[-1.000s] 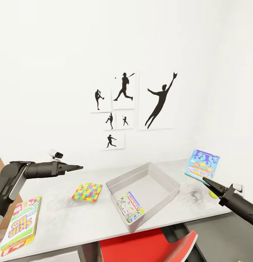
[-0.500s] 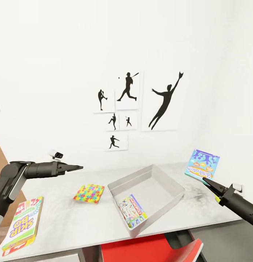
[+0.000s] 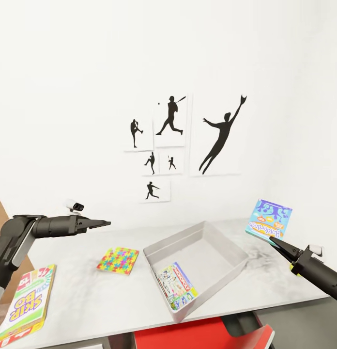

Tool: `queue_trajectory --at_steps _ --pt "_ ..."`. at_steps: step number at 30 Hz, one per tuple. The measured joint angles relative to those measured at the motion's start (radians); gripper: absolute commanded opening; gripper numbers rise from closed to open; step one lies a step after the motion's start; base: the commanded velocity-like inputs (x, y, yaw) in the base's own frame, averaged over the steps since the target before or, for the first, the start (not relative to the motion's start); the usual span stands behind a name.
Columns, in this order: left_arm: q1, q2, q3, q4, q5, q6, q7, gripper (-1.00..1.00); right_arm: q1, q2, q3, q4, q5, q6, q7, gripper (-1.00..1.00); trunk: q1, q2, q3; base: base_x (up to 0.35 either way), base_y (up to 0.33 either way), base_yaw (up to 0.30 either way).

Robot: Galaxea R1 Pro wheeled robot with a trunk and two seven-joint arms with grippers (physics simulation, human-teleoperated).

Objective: Put all the toys in the child's room - the three board games (two on the bed and one on the table), the two jigsaw puzzles on the table, and the tennis ball on the table - inside the toy box on the table in the child's room.

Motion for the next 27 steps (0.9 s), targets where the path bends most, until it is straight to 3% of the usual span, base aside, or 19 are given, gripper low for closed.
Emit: queue_trajectory --at_steps 7,27 --pt "0.0 0.0 0.0 0.001 0.0 0.001 0.0 1.0 0.0 0.0 0.0 0.0 0.001 0.0 0.0 -1.0 0.0 0.0 0.0 0.033 -0.111 0.0" --pt "0.0 -0.002 0.0 0.002 0.001 0.001 0.0 1.0 0.0 0.0 0.002 -0.001 0.005 0.0 0.0 -1.0 0.0 0.0 0.0 0.088 -0.005 0.0"
